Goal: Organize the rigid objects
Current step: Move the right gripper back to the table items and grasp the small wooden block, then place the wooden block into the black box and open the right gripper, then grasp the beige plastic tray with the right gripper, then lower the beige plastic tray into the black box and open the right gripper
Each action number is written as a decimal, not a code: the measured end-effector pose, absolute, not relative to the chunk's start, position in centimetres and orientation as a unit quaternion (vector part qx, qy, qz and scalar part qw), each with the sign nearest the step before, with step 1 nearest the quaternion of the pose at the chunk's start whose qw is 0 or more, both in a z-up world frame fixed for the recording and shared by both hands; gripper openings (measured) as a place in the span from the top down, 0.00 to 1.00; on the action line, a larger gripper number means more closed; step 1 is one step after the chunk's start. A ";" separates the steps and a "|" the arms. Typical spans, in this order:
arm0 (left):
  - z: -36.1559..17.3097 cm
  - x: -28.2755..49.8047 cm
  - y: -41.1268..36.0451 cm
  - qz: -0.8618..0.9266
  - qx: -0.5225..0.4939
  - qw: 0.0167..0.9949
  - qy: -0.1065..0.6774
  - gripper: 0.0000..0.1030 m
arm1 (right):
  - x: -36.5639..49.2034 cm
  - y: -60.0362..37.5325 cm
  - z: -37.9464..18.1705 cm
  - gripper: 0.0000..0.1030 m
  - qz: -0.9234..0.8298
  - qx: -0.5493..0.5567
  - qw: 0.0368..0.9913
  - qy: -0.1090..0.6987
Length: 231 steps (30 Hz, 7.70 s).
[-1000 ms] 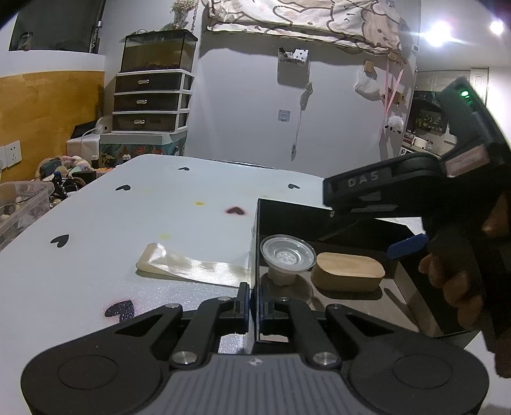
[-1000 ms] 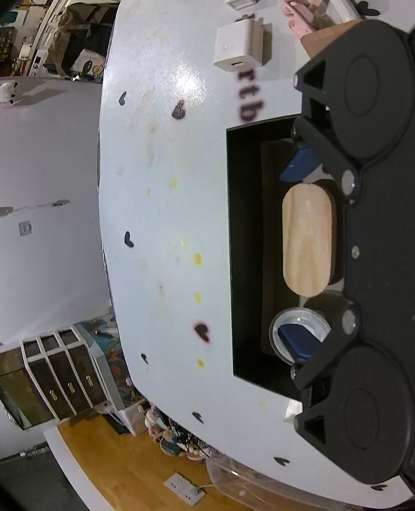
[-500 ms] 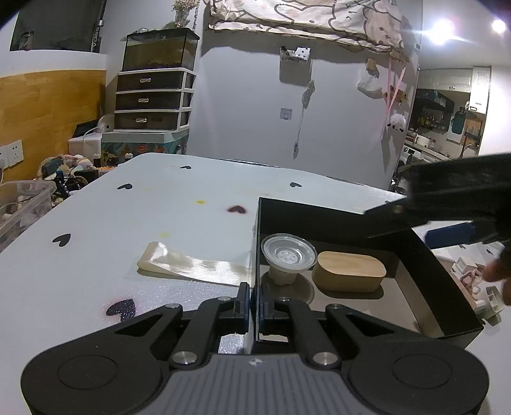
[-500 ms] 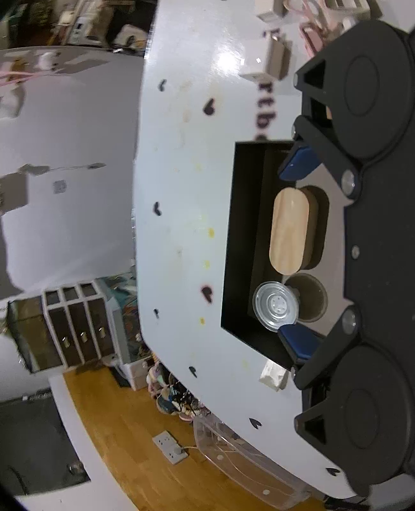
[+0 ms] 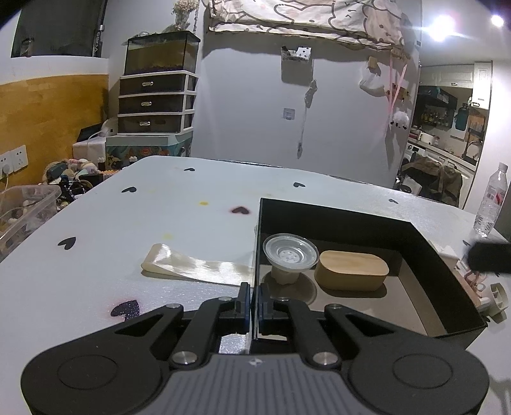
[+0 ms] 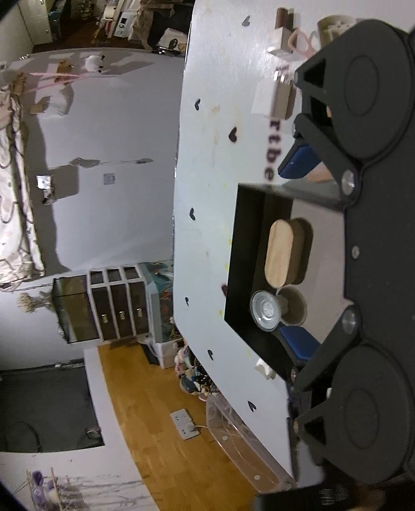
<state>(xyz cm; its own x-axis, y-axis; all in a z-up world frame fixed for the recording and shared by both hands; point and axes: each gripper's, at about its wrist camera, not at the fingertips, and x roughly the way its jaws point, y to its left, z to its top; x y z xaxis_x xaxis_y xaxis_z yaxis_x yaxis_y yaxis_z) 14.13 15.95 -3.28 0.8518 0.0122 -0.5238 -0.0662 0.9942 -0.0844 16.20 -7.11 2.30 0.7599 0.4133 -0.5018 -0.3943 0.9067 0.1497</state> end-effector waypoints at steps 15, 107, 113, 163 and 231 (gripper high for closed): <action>-3.4 13.9 15.7 0.023 -0.046 0.963 0.265 0.97 | 11.4 -16.3 -4.5 0.00 0.099 0.017 0.955 0.278; -4.1 14.9 17.4 -0.033 -0.043 0.967 0.250 0.94 | 16.6 -11.5 6.2 0.81 0.324 -0.049 0.903 0.276; -4.0 15.0 17.2 -0.037 -0.038 0.967 0.251 0.93 | 18.3 -4.9 4.9 0.81 0.385 -0.203 0.854 0.286; -3.9 15.0 17.6 -0.039 -0.044 0.964 0.259 0.92 | 13.1 -13.4 2.5 0.00 0.304 -0.075 0.904 0.290; -4.1 14.9 17.5 -0.044 -0.054 0.964 0.257 0.91 | 19.8 -6.7 4.2 0.37 0.325 -0.113 0.892 0.295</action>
<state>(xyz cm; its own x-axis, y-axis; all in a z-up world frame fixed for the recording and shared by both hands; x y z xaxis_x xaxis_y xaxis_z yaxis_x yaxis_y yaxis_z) 14.91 17.55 -4.06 0.8639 -0.1119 -0.4911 0.0565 0.9904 -0.1262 19.79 -6.66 4.25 0.6149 0.5133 -0.5986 -0.6461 0.7632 -0.0092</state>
